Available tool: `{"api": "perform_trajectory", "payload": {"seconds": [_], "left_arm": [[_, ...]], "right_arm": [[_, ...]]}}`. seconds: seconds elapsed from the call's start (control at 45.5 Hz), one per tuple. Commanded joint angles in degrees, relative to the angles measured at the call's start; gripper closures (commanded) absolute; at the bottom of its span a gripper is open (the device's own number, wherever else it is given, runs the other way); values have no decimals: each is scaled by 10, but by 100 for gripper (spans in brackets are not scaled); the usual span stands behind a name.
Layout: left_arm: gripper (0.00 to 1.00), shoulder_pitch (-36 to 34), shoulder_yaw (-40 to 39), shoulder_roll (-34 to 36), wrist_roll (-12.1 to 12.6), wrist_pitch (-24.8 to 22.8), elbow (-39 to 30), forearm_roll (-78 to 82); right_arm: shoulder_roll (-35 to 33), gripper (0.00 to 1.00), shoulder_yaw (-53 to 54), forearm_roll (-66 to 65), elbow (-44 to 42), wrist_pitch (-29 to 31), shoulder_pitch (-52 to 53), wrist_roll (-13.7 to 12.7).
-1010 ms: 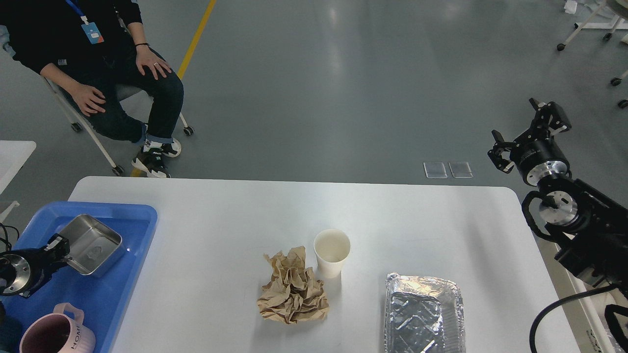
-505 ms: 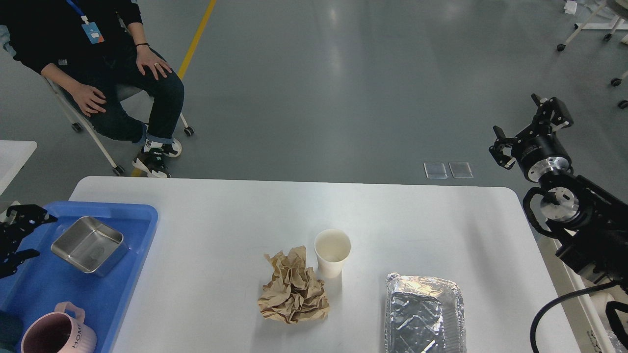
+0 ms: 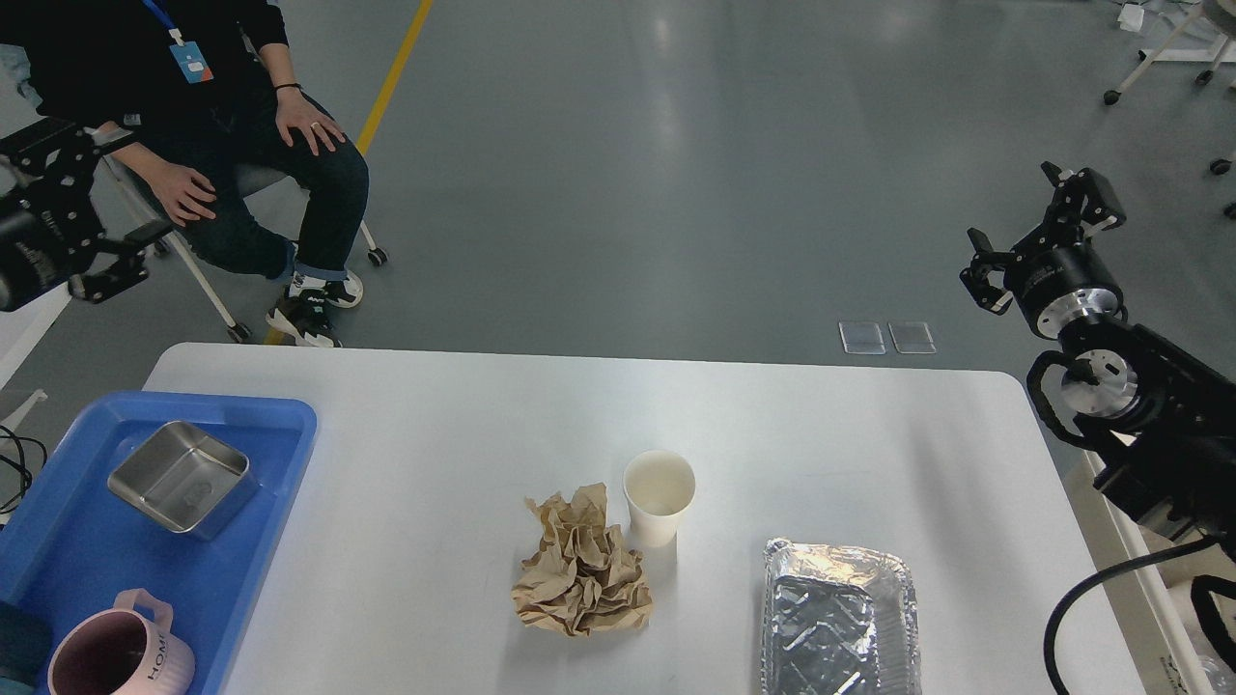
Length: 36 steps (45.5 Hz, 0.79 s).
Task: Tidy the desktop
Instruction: 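Open the left gripper and raise it away from the tray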
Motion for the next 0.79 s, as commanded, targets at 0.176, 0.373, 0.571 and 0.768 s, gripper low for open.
{"api": "perform_trajectory", "payload": {"seconds": [0.176, 0.373, 0.571, 0.768], "left_arm": [[2, 50, -100, -208, 8, 33, 2, -262], [2, 89, -121, -247, 9, 28, 2, -285], [2, 98, -133, -253, 2, 23, 2, -289], [2, 111, -183, -300, 2, 21, 1, -288]], "right_arm": [[6, 0, -1, -1, -1, -1, 0, 1], [5, 0, -1, -3, -1, -1, -8, 1], [6, 0, -39, -6, -2, -9, -8, 1], [7, 0, -60, -6, -1, -11, -5, 2]]}}
